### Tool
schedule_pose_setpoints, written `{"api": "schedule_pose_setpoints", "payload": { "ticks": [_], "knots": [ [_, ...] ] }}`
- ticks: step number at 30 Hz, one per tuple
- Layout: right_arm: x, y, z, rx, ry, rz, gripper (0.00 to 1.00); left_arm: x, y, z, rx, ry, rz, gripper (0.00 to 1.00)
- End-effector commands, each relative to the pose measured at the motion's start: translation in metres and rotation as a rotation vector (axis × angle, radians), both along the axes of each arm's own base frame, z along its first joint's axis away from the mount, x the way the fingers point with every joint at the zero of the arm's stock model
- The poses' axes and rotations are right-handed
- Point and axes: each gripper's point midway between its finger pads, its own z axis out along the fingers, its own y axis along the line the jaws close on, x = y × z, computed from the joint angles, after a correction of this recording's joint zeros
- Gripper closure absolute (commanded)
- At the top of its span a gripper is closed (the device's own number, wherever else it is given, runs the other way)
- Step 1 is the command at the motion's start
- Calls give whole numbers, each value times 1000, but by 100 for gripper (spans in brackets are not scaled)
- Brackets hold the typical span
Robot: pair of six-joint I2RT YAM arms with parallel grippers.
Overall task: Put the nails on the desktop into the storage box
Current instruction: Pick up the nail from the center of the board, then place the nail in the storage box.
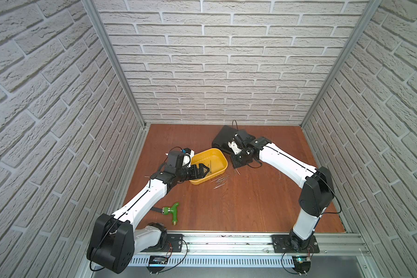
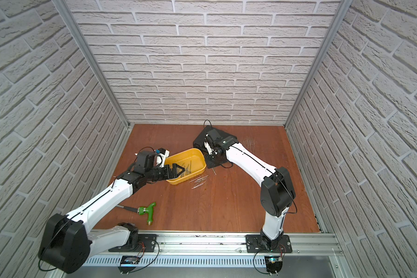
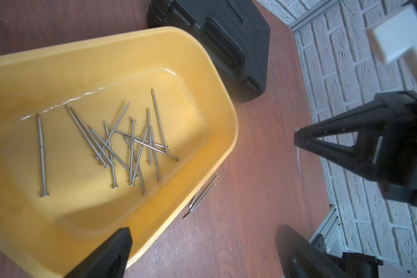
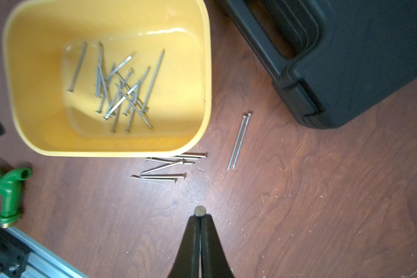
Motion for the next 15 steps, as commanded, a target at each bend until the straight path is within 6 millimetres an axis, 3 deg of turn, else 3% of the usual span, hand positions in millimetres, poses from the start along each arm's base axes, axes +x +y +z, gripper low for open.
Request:
{"api": "schedule_pose_setpoints", "payload": {
  "ticks": [1,5,10,15],
  "knots": [
    [6,26,17,92,9,7,98,-3,9,1,9,-19,16,2],
    [27,62,24,131,-16,35,98,-5,18,3,11,-24,46,2],
    [48,99,0,142,0,47,98,-5,33,-1,42,2,104,2],
    [60,120,-25,146,17,42,98,-4,52,-8,78,42,168,2]
  ]
}}
